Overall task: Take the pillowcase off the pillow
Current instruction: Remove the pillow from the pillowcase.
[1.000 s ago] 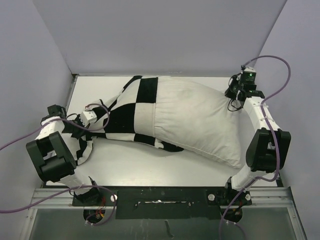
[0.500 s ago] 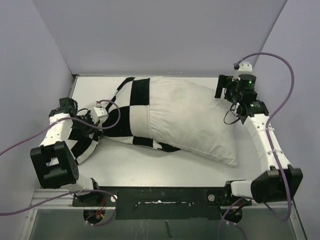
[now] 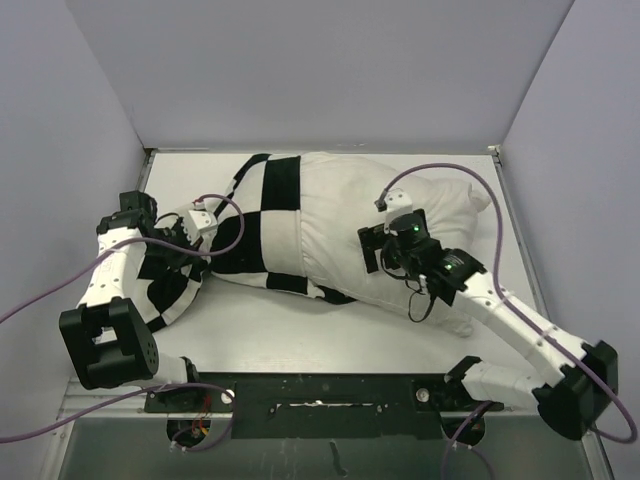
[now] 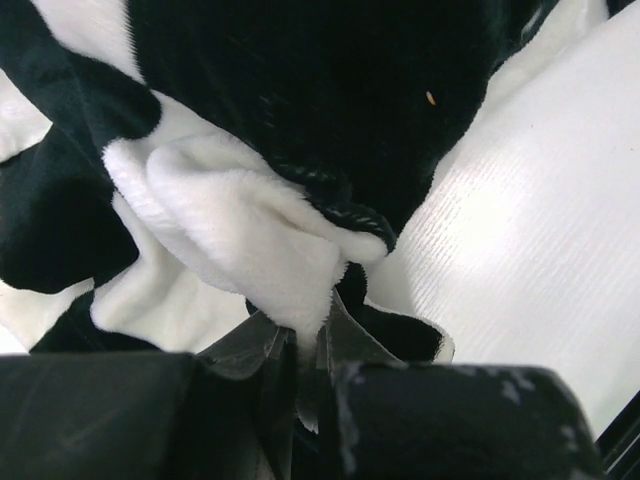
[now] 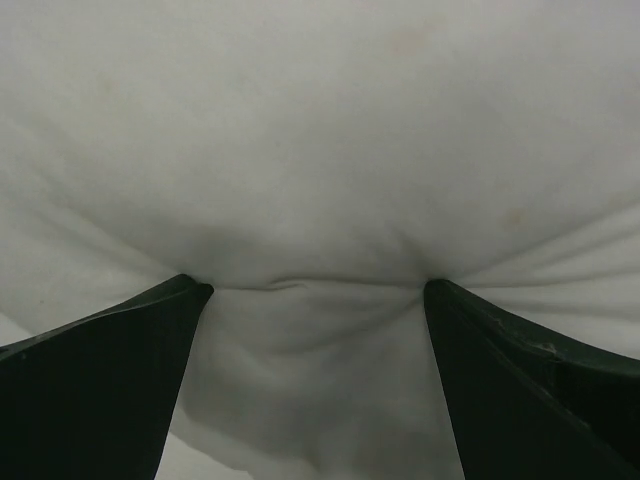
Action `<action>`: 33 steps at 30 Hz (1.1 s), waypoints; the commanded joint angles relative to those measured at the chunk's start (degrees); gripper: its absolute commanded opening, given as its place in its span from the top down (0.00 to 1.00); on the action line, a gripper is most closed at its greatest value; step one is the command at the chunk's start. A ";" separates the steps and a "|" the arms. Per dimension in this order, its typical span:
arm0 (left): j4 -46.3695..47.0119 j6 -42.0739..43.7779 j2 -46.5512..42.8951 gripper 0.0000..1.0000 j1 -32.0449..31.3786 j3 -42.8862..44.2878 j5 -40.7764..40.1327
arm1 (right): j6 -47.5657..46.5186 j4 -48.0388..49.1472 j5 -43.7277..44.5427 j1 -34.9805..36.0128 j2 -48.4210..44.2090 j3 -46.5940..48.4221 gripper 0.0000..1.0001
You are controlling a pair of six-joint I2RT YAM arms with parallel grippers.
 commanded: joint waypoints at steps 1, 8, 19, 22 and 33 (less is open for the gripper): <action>-2.17 -0.16 -3.54 1.00 -0.56 3.24 2.17 | 1.34 2.25 3.47 1.54 6.71 -3.05 0.02; -0.63 2.88 -4.41 1.00 -0.38 2.55 -3.32 | 6.34 5.66 0.73 -7.24 8.91 -10.93 0.22; 2.67 6.42 -3.77 1.00 1.31 0.57 -7.51 | 7.33 6.59 -2.71 -21.69 4.03 -12.93 0.98; 3.50 8.41 -3.97 1.00 2.83 -0.42 -8.41 | 6.99 6.59 -5.53 -26.77 3.85 -12.18 1.00; 3.84 16.23 0.70 1.00 20.51 8.52 -5.05 | 9.47 10.42 -9.39 -35.47 7.16 -15.18 1.00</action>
